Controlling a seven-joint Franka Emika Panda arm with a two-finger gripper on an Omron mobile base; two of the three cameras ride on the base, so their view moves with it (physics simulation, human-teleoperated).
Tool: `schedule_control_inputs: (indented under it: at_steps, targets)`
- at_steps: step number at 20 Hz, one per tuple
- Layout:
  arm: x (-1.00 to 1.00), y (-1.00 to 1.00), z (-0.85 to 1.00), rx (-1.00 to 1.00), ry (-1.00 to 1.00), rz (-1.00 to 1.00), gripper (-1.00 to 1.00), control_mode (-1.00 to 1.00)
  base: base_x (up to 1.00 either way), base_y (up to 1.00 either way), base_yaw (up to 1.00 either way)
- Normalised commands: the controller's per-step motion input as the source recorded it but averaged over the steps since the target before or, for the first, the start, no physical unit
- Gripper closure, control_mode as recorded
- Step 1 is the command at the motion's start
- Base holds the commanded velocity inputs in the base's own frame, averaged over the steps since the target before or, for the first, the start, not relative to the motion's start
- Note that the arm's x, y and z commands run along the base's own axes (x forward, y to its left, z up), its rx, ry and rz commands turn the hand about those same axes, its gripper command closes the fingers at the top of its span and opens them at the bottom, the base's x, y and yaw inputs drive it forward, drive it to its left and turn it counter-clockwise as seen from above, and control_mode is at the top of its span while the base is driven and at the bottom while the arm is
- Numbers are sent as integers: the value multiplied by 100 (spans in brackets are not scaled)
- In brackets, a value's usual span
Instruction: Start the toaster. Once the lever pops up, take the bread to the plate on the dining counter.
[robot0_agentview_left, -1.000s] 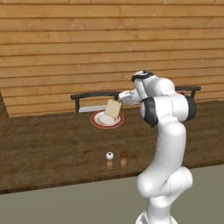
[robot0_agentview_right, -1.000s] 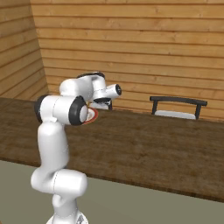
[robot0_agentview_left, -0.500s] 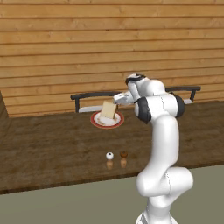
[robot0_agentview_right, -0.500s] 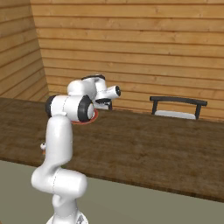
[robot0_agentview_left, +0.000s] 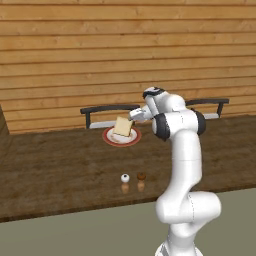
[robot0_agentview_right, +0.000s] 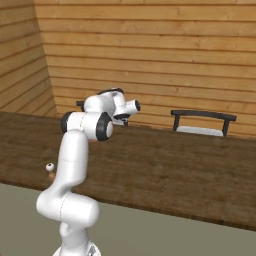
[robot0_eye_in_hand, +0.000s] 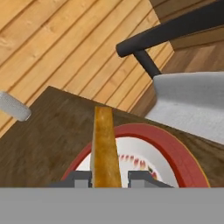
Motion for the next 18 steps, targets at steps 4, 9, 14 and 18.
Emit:
schedule_control_inputs:
  at_steps: [4, 9, 14, 18]
  targets:
    - [-2, 17, -23, 0, 0, 8, 100, -100, 0, 0, 0]
    - [-24, 11, -17, 2, 0, 9, -100, -100, 0, 0, 0]
    - [-11, 1, -23, 3, 0, 4, -100, -100, 0, 0, 0]
    - [-12, 0, -7, 10, -2, 1, -100, -100, 0, 0, 0]
